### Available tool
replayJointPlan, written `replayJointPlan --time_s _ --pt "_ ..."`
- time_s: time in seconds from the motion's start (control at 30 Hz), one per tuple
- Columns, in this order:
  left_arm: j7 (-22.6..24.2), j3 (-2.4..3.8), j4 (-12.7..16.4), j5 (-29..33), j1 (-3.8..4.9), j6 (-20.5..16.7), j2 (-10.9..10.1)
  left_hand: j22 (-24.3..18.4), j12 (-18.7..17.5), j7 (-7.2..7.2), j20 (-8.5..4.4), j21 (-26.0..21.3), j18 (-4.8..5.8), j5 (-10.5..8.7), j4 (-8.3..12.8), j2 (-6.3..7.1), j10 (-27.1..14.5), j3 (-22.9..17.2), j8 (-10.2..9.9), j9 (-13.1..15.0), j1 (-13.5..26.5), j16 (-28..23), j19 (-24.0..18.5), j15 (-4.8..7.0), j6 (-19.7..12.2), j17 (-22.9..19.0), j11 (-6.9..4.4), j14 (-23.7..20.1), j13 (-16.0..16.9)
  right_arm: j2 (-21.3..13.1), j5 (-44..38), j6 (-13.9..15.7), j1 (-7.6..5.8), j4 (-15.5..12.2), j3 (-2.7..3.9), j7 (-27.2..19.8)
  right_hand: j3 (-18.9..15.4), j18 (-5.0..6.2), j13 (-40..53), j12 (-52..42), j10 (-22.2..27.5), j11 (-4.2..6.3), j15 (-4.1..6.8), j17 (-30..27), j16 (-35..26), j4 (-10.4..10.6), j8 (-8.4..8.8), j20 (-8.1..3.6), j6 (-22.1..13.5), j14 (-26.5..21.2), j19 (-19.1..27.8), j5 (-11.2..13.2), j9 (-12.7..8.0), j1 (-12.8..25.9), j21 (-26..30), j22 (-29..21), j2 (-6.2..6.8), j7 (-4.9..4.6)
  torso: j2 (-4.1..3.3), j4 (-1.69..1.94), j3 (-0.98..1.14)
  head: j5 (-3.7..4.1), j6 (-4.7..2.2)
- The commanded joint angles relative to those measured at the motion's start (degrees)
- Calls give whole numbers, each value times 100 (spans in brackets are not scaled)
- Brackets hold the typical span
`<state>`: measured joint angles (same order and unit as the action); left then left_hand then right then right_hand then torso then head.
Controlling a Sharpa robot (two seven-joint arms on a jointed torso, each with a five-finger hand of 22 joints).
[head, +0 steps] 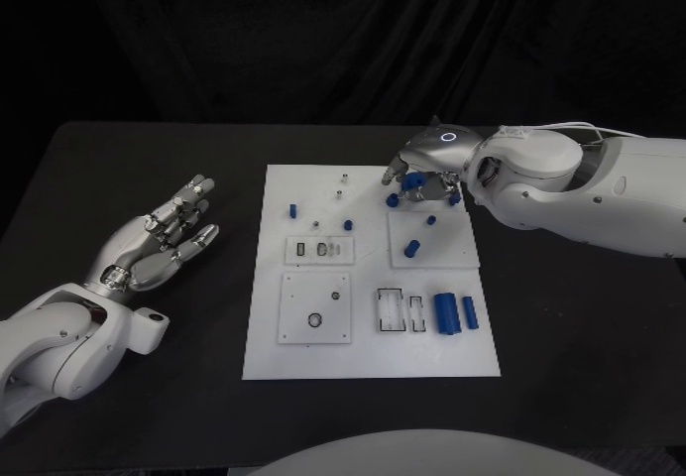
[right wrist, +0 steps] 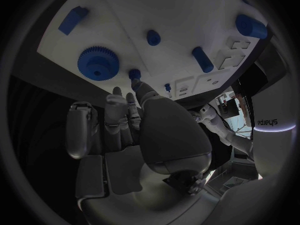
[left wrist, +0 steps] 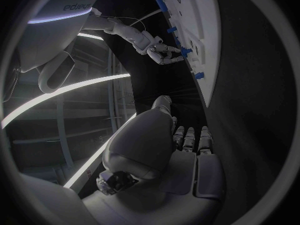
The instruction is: Assemble the parts on the task board
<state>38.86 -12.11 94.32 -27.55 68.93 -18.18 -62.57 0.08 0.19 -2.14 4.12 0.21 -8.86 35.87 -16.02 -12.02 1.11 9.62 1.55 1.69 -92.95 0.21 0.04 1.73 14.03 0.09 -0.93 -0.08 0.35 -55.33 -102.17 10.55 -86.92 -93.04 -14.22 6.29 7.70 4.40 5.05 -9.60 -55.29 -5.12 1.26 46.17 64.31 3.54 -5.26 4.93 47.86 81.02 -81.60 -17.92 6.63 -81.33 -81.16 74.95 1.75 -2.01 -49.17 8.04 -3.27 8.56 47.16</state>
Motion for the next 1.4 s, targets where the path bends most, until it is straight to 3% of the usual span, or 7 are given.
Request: replayJointPlan --time_s 0.03,0.27,0.4,0.77,1.2,1.4 --pt "1182 3 -3 37 18 98 14 -8 10 18 46 -21 -99 32 -5 -16 14 -35 10 1 -59 -21 -4 -40 -28 -9 37 8 -4 4 -14 -56 23 0 3 -45 41 -101 3 -27 -47 -7 8 78 58 -2 41 1 -41 56 -56 7 9 -13 -45 126 68 10 -3 -10 -3 -5 22" --pt "1160 0 -24 37 17 134 28 -8 10 29 53 -21 -100 35 -5 -19 12 -42 11 2 -61 -21 -4 -44 -22 -9 38 8 -4 30 -14 -79 47 26 3 -43 65 -101 -4 -11 -29 -8 10 86 68 -2 42 -2 -40 65 -58 -1 14 -14 -48 131 76 6 1 -15 -1 -21 42" --pt "1148 -2 -42 37 17 152 36 -8 8 145 83 -21 -115 35 -6 -20 0 -87 22 10 -78 -21 -4 -53 34 -9 20 8 -6 70 -14 -83 62 70 3 -47 109 -105 -6 -5 -37 -12 6 107 82 4 30 -2 -11 72 -66 -22 27 -13 -59 149 76 -10 -1 -19 -3 -21 52" --pt "1133 -6 -67 37 17 190 47 -8 8 163 92 -21 -120 33 -5 -18 1 -103 10 1 -83 -21 -4 -59 -31 -9 36 8 -6 169 -14 6 150 182 3 -103 265 -110 -1 -26 -161 -2 -1 168 111 74 -59 3 191 82 -78 58 107 52 -78 194 120 -57 0 -9 -6 -15 89" --pt "1081 -9 -93 37 17 229 46 -8 8 229 98 -21 -122 23 -2 -19 -1 -125 17 7 -90 -21 -4 -68 5 -9 42 8 -6 237 -14 183 226 241 3 -248 597 -116 16 -122 -524 68 6 244 133 163 -286 2 665 93 -87 72 345 56 -94 254 182 -127 4 -6 -9 -9 107" --pt "1066 -9 -116 37 17 237 47 -8 8 242 99 -21 -122 21 -2 -19 0 -130 19 8 -92 -21 -4 -70 11 -9 46 8 -6 238 -13 303 235 245 3 -290 737 -116 30 -174 -776 140 51 261 126 147 -506 -33 1041 96 -88 87 550 -3 -95 274 175 -171 5 -9 -12 -15 129"
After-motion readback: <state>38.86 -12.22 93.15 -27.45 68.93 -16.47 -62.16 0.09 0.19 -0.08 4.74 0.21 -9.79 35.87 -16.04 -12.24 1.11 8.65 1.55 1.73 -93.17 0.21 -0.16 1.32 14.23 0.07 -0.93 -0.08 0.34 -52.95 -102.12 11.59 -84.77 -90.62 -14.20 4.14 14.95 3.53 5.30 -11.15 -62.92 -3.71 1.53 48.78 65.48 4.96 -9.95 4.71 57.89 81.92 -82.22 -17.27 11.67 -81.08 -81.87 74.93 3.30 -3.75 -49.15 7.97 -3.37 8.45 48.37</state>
